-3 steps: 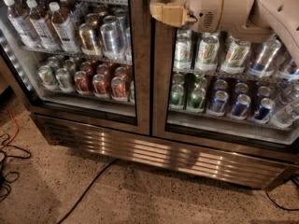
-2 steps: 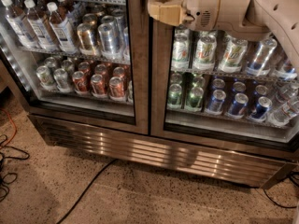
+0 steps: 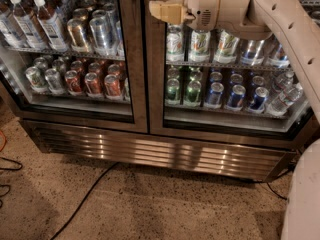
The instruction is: Open right fridge door
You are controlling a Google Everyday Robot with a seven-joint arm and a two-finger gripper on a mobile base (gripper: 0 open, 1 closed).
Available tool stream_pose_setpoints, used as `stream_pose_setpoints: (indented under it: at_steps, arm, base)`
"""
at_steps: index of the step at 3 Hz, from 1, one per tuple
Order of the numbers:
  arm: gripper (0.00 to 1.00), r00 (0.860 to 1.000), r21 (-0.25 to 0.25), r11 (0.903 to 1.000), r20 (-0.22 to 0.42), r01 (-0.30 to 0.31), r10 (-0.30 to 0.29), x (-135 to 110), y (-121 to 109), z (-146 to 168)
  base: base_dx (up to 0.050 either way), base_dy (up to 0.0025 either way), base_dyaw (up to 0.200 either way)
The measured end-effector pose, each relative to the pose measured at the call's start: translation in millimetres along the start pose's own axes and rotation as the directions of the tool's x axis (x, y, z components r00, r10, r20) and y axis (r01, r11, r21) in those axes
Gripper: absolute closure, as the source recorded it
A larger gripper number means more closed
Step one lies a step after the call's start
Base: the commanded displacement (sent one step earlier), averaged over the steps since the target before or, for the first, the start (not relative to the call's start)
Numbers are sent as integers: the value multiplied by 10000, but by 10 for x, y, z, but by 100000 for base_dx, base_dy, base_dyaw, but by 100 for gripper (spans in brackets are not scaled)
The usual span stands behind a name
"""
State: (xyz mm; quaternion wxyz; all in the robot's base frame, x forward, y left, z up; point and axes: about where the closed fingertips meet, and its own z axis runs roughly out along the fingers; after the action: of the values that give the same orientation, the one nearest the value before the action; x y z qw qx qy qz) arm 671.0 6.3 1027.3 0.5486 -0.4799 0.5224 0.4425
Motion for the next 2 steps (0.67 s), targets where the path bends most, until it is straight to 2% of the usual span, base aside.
stream_pose_setpoints:
  at_steps: [1,2]
  arm:
    - [81,10000,0,10000,0,0,0,0,0,0]
    - [58,10000,-1,10000,0,0,0,0,0,1]
  base:
    - [0,0,0]
    - [0,0,0]
